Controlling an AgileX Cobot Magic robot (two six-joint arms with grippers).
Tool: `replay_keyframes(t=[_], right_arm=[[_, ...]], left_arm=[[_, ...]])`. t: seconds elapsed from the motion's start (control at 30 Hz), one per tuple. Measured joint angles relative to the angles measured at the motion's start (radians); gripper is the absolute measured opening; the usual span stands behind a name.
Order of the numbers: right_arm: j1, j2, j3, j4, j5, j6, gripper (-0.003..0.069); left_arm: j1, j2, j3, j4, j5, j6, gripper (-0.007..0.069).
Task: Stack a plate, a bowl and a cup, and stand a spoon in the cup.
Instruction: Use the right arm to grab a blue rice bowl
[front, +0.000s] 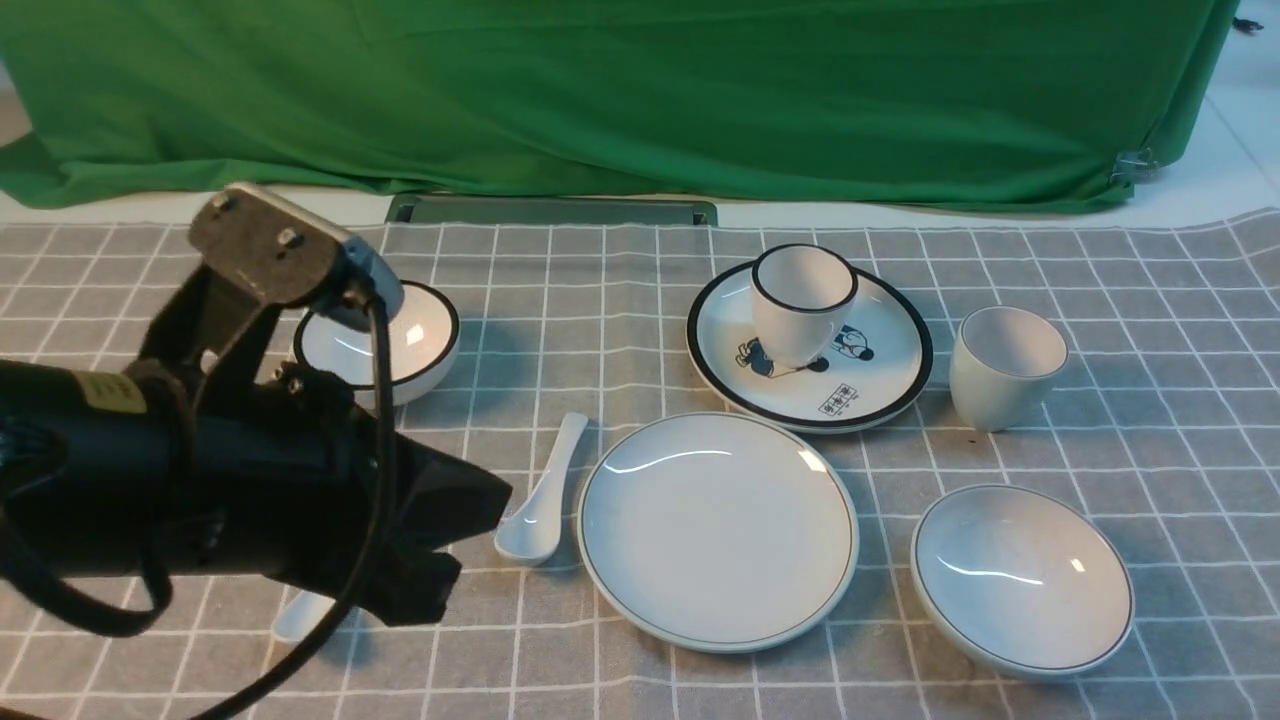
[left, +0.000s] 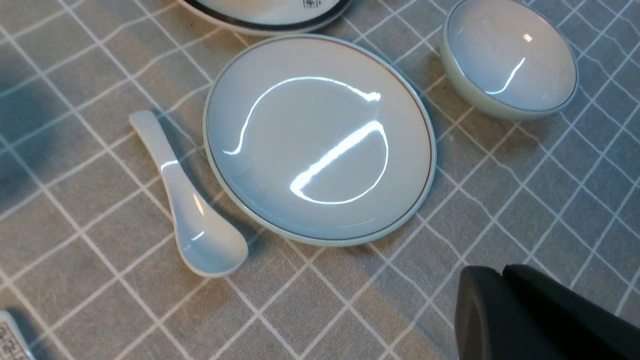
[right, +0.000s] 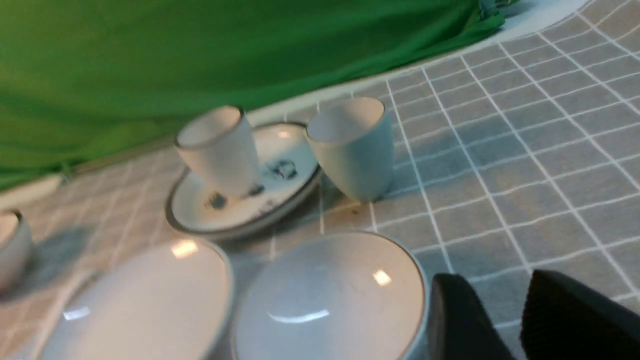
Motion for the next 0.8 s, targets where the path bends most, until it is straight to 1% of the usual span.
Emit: replay_keyframes(t=[0.07,0.23,0.43,0.53,0.6,0.67,0.7,0.73,0.77,0.8], right_arm=[[0.000,0.000,0.000,0.004,-0.088,0.026,0.0242],[0.000,0.000,0.000,0.007,-0.212,0.034,0.0242],[0.000,0.000,0.000,0.008,-0.240,0.036,0.0242],[0.000,0.000,0.000,0.008,-0.241,0.044,0.0235],[0.005,0.015,-0.025,0.008,-0.157,0.060,0.0207],[0.019,0.071,-0.102,0.008,-0.022,0.038,0.0167],[0.037,0.142,-0.187,0.008,0.094,-0.023,0.0141],[0.053,0.207,-0.257,0.008,0.181,-0.081,0.0130],[0.069,0.266,-0.317,0.008,0.251,-0.130,0.0125],[0.073,0.296,-0.346,0.008,0.286,-0.154,0.0124]], left_arm=[[0.000,-0.023,0.000,0.000,-0.012,0.006,0.0017],[0.000,-0.071,0.000,0.000,-0.018,0.015,0.0017],[0.000,-0.143,0.000,0.055,-0.015,0.017,0.0017],[0.000,-0.184,0.000,0.058,-0.003,0.014,0.0017],[0.000,-0.202,0.000,0.054,-0.003,0.013,0.0017],[0.000,-0.230,-0.001,0.050,-0.007,0.011,0.0017],[0.000,-0.243,-0.001,0.050,-0.014,0.011,0.0017],[0.000,-0.250,-0.001,0.050,-0.020,0.011,0.0017],[0.000,-0.255,-0.001,0.050,-0.028,0.012,0.0017],[0.000,-0.257,-0.001,0.050,-0.029,0.012,0.0017]])
